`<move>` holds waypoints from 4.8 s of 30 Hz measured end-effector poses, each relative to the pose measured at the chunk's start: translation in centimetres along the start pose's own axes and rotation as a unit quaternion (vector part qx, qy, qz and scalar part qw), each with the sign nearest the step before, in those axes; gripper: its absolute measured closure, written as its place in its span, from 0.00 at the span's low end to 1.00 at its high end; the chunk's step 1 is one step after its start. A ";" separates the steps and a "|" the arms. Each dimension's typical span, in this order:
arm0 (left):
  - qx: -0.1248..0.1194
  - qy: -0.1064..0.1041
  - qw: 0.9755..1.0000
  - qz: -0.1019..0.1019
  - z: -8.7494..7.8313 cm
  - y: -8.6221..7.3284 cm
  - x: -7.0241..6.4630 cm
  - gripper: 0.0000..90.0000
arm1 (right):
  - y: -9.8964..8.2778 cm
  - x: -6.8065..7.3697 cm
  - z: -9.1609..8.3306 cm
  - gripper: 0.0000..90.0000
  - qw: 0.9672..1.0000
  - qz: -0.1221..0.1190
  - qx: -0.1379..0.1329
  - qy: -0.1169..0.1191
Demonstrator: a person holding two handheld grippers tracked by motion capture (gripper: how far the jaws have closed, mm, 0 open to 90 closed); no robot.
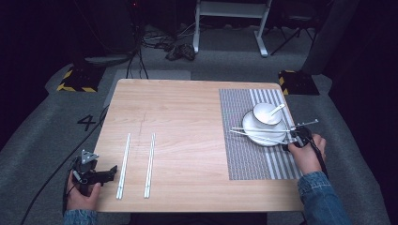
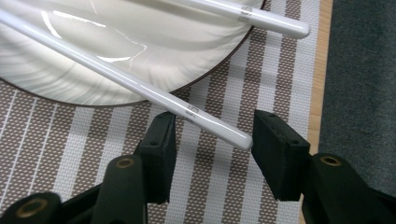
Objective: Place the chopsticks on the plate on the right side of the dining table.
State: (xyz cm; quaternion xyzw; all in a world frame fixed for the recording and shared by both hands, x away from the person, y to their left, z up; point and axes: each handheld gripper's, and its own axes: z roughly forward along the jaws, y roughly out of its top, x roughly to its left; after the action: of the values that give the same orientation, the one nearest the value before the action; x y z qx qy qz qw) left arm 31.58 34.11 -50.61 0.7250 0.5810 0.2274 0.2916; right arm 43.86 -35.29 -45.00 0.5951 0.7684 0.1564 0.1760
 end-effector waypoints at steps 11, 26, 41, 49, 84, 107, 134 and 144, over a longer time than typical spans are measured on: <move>-0.001 -0.001 1.000 -0.001 0.0 0.0 0.0 0.01 | 0.3 -1.9 0.7 0.57 0.999 0.029 -0.006 -0.018; -0.001 0.000 1.000 -0.002 0.0 0.0 0.0 0.01 | 1.1 -4.1 1.6 0.53 0.996 0.071 -0.038 -0.045; -0.001 -0.001 1.000 -0.002 0.0 0.0 0.0 0.00 | 1.1 -0.2 -3.0 0.49 0.995 0.016 -0.101 -0.017; -0.001 -0.001 1.000 -0.002 0.0 0.0 0.0 0.00 | 3.0 4.1 -4.5 0.45 0.993 -0.026 -0.116 -0.004; -0.001 -0.001 1.000 -0.002 0.1 0.0 0.0 0.00 | 9.6 19.2 1.3 0.37 0.981 -0.182 -0.065 -0.004; -0.001 -0.001 1.000 -0.002 0.1 0.0 0.0 0.00 | 10.6 18.1 3.1 0.38 0.983 -0.178 -0.042 -0.033; 0.000 -0.002 1.000 -0.002 0.0 0.0 0.1 0.00 | 11.4 17.7 3.4 0.38 0.986 -0.160 -0.036 -0.033; 0.000 -0.002 1.000 -0.001 0.1 0.0 0.1 0.00 | 11.6 17.9 2.5 0.38 0.986 -0.157 -0.055 -0.023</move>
State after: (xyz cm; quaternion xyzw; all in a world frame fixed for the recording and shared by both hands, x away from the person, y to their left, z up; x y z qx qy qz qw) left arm 31.64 34.15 -50.64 0.7247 0.5813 0.2258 0.2931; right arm 50.83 -15.01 -43.52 0.4601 0.8380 0.1556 0.2486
